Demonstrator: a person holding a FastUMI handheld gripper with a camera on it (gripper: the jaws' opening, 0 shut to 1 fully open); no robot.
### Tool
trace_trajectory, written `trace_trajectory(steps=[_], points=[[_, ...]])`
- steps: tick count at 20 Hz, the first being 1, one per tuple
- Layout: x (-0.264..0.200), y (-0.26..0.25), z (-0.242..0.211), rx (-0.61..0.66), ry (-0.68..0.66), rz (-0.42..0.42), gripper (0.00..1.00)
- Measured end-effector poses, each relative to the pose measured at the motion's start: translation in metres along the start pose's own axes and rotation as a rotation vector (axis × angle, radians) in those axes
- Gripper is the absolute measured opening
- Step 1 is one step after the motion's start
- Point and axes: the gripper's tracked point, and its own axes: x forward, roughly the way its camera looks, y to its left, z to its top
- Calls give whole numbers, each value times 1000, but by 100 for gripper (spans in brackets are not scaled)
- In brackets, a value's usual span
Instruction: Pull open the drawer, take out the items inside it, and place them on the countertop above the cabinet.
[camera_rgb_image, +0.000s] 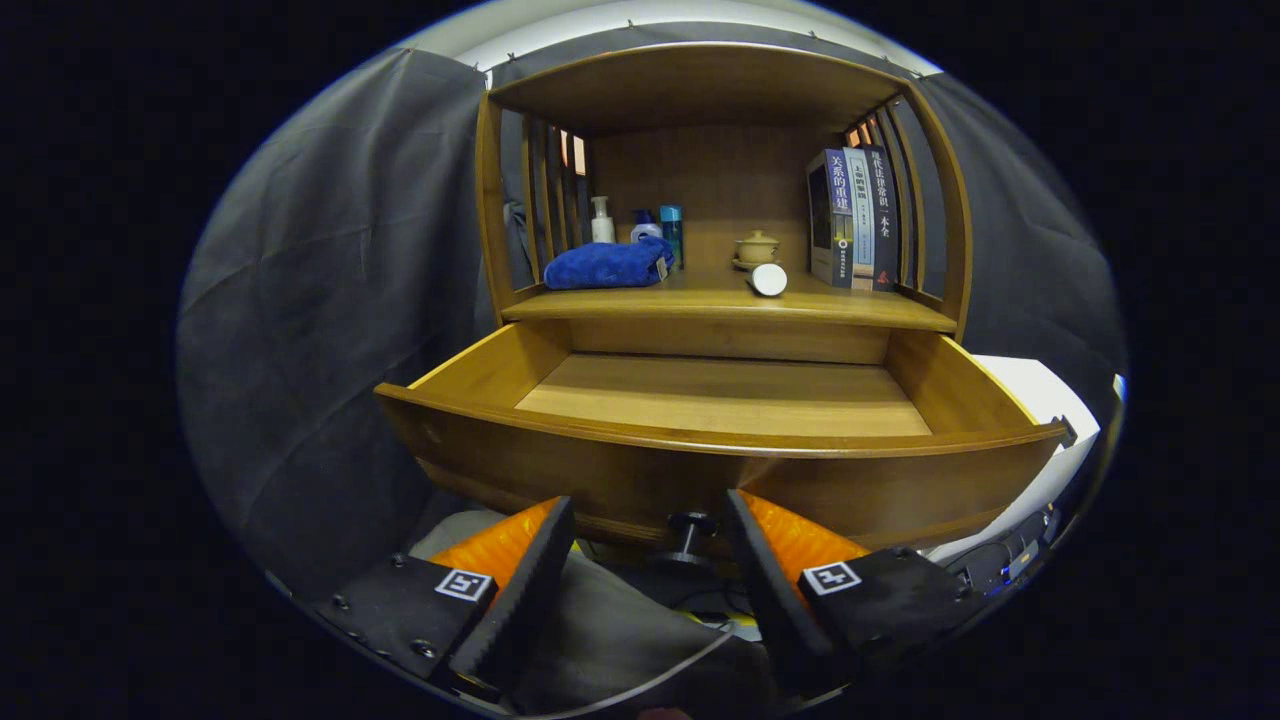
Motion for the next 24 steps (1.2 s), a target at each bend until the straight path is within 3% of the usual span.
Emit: trace_trajectory(steps=[12,24], points=[[13,-8,11,113,2,-30,94],[71,-24,44,137,-42,-95,93]])
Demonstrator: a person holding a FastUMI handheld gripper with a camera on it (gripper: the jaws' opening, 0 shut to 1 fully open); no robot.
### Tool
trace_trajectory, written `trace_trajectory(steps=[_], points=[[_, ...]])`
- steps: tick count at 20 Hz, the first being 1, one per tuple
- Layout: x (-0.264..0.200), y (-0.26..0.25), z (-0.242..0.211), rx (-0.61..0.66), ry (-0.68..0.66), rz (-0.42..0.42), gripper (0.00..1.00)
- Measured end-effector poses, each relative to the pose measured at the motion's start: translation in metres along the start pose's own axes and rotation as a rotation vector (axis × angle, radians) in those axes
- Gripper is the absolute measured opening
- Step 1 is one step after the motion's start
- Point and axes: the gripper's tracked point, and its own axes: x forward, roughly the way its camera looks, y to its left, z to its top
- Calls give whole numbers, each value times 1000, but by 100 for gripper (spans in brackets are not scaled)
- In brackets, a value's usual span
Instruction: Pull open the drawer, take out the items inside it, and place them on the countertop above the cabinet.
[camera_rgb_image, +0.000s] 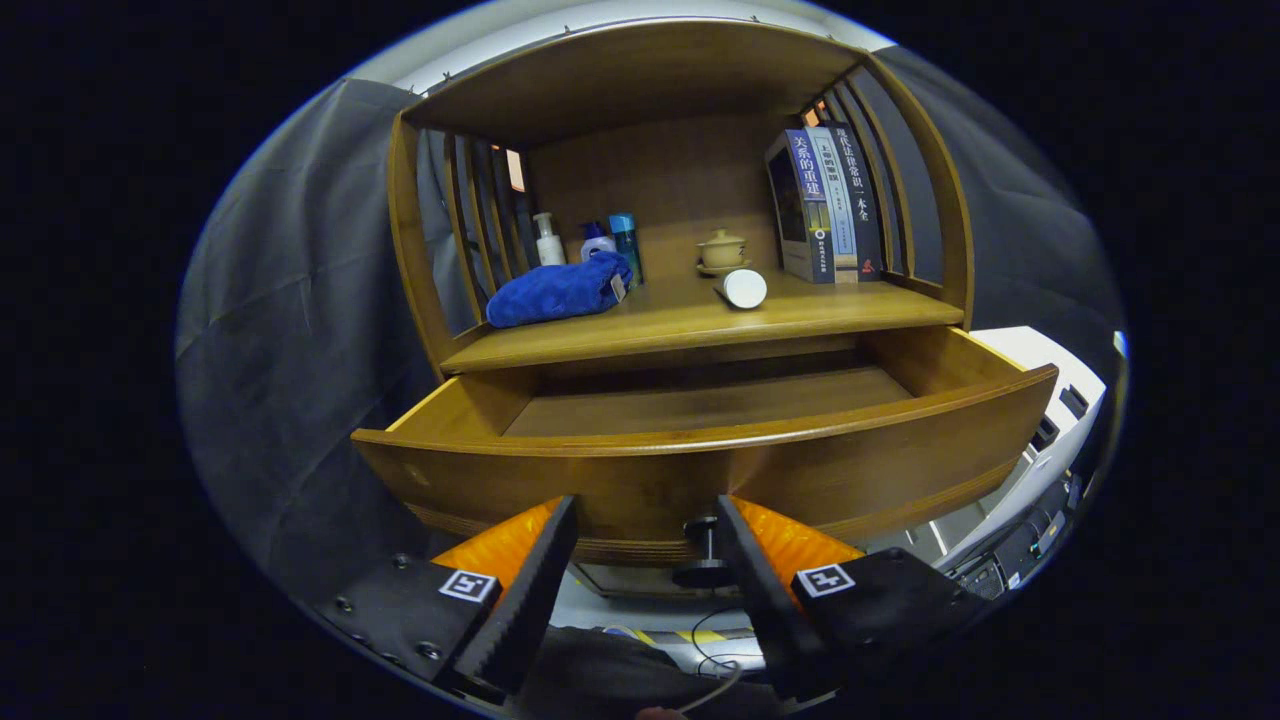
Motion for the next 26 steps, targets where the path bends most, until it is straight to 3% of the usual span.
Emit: trace_trajectory(steps=[6,12,20,26], points=[[41,-5,18,18,-28,-36,93],[75,-9,26,-46,-62,-96,94],[102,-12,41,6,-58,-119,94],[109,-11,40,-36,-64,-141,95]])
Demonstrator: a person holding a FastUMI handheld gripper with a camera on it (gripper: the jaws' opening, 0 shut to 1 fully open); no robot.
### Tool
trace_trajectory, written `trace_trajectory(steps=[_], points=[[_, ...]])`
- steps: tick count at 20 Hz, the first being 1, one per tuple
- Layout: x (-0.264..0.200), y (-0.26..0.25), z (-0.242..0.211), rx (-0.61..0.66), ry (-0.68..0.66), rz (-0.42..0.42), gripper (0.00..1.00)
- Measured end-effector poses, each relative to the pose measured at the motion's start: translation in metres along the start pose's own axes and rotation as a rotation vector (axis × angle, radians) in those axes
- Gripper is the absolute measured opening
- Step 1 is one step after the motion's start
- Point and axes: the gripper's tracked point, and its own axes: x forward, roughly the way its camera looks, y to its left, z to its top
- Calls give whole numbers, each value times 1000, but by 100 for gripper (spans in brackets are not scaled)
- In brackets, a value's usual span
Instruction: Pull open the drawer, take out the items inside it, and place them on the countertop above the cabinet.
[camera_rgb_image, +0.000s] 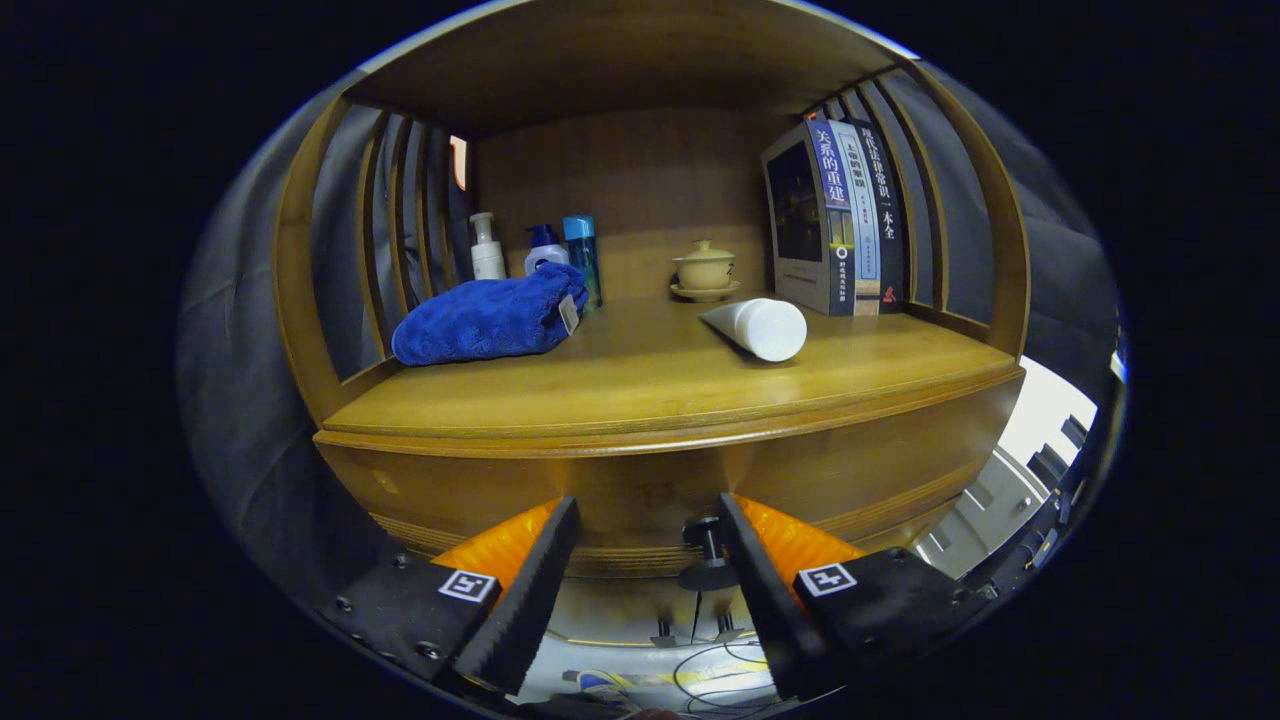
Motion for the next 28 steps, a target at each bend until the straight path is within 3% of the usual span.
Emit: trace_trajectory(steps=[4,12,21,28], points=[[-18,-7,27,-70,-108,8,96],[-104,-4,91,-47,-355,39,96],[-146,16,67,-58,-450,108,96],[-148,25,45,-124,-472,112,96]])
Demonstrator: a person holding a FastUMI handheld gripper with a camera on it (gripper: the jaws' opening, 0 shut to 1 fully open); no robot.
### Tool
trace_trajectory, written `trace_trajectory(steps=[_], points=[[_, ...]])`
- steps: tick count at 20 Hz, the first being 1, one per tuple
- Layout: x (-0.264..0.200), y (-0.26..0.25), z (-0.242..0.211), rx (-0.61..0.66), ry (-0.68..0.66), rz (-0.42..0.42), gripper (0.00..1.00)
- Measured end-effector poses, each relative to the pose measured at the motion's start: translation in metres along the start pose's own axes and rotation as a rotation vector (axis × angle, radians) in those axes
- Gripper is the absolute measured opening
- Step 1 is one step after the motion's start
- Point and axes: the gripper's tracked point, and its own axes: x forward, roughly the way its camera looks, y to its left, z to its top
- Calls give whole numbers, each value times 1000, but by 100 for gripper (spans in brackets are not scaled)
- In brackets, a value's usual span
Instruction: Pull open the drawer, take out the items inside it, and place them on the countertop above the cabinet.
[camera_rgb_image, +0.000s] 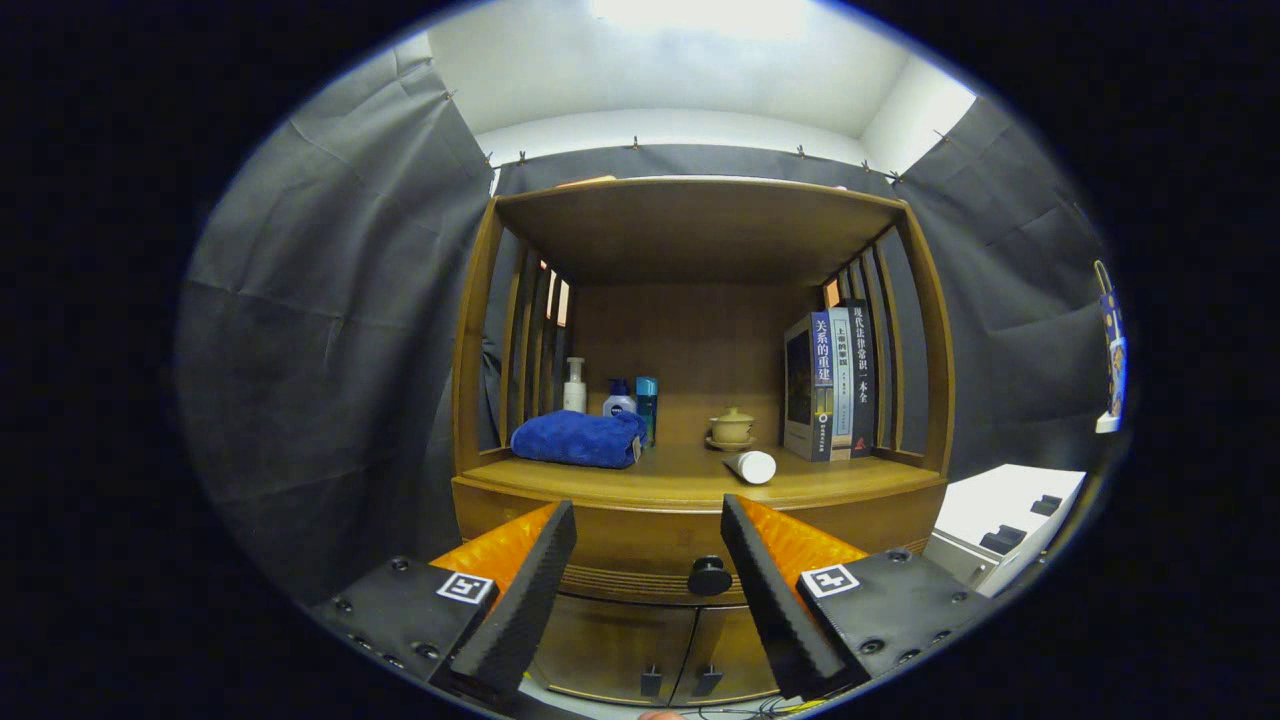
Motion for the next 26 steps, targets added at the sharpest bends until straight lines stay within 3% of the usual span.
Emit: trace_trajectory(steps=[6,26], points=[[6,6,-22,-30,66,10,97],[8,9,-28,-26,90,18,98]])
